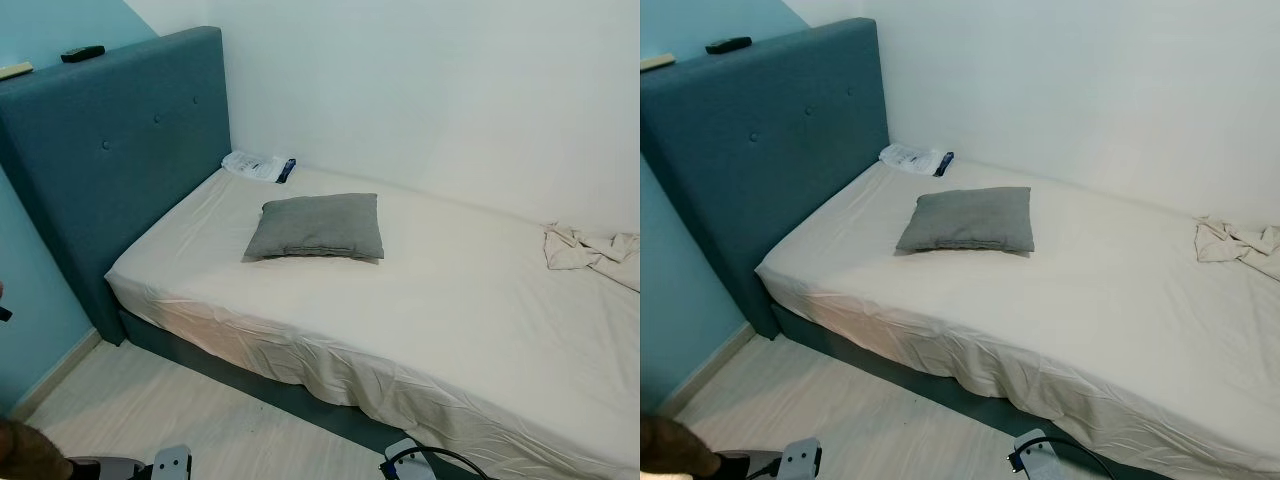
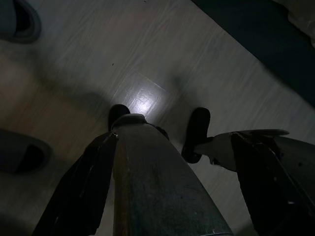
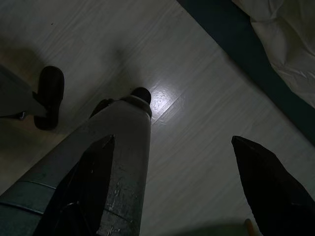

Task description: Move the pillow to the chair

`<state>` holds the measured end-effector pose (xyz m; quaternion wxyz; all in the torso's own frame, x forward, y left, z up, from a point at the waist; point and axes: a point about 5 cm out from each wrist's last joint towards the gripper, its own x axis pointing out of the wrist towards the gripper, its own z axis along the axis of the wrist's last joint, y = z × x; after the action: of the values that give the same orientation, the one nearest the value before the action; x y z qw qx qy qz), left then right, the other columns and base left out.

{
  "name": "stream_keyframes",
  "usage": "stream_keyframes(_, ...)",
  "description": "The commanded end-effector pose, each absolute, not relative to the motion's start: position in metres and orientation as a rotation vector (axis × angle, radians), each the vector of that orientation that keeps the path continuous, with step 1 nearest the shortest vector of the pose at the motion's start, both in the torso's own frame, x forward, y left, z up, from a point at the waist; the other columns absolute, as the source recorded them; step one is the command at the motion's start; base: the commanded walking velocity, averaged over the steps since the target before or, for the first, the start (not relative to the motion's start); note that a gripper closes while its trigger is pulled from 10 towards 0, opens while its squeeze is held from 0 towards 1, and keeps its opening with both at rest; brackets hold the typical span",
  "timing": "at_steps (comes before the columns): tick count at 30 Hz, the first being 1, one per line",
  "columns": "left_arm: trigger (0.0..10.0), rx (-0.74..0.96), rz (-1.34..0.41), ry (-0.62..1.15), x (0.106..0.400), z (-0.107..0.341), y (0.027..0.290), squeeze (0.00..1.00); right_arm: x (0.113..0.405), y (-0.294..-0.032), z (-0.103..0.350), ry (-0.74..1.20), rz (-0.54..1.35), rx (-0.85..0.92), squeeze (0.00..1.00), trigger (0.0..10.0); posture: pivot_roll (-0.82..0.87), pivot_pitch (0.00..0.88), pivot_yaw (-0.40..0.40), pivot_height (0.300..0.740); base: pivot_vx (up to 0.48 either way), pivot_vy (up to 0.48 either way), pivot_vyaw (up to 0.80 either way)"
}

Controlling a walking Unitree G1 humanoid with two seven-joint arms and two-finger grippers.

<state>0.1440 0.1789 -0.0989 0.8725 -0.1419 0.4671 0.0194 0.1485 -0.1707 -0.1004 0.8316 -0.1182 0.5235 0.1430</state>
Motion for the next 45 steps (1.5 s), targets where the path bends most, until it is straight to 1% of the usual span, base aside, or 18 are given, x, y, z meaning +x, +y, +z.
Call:
stream_keyframes(1,10.0,-0.278,0.025,0.990,0.143,-0.099,0.180,0.00,0.131,-0.168,-0.107,1.178,0.315,-0.236,0.00,10.0,0.02,0.021,-0.042,0.738,0.000,0.000,0.00)
stream_keyframes(24,10.0,-0.285,0.027,0.990,0.143,-0.099,0.181,0.00,0.129,-0.167,-0.108,1.176,0.315,-0.237,0.00,10.0,0.02,0.018,-0.046,0.738,0.000,0.000,0.00)
stream_keyframes(31,10.0,-0.277,0.025,0.994,0.142,-0.099,0.183,0.00,0.128,-0.164,-0.108,1.175,0.312,-0.231,0.00,10.0,0.01,0.020,-0.030,0.738,0.000,0.000,0.00)
stream_keyframes(39,10.0,-0.263,0.016,1.003,0.140,-0.100,0.184,0.00,0.125,-0.160,-0.109,1.182,0.315,-0.226,0.00,10.0,0.01,0.029,-0.030,0.738,0.000,0.000,0.00)
stream_keyframes(45,10.0,-0.251,0.016,1.011,0.138,-0.100,0.186,0.00,0.123,-0.158,-0.110,1.182,0.307,-0.213,0.00,10.0,0.01,0.031,-0.004,0.738,0.000,0.000,0.00)
